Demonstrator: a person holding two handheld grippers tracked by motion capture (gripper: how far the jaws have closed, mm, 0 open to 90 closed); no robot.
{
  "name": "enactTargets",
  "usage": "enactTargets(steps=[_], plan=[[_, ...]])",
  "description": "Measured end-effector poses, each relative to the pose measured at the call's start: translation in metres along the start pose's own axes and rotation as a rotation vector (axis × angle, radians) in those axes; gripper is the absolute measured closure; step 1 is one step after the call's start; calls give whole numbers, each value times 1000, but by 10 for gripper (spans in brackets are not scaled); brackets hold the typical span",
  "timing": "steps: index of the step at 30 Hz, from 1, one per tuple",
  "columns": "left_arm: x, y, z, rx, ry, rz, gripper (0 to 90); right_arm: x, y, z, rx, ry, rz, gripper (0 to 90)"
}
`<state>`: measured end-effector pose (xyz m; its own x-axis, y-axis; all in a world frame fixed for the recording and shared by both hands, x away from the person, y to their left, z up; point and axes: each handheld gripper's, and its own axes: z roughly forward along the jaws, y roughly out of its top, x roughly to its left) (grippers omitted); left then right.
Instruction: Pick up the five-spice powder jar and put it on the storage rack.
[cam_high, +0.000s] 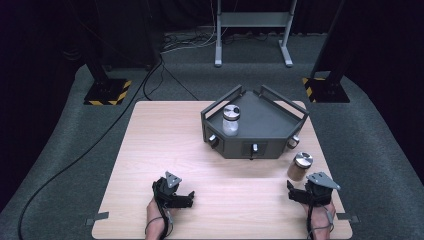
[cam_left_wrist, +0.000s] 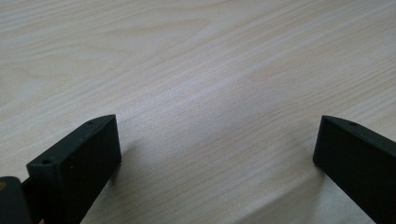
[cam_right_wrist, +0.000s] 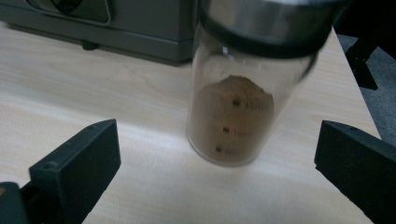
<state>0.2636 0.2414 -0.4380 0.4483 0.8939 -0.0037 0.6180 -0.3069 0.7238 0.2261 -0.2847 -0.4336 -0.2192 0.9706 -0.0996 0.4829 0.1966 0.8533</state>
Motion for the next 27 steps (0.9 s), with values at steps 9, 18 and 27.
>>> enactTargets(steps=[9, 18, 27], plan=[[0, 0, 0, 0, 0, 1, 7, -10, 14, 17, -13, 19, 37, 0], [0, 0, 0, 0, 0, 0, 6, -12, 15, 37, -14, 7, 57, 0], [0, 0, 0, 0, 0, 1, 7, -11, 12, 40, -42, -1, 62, 133]])
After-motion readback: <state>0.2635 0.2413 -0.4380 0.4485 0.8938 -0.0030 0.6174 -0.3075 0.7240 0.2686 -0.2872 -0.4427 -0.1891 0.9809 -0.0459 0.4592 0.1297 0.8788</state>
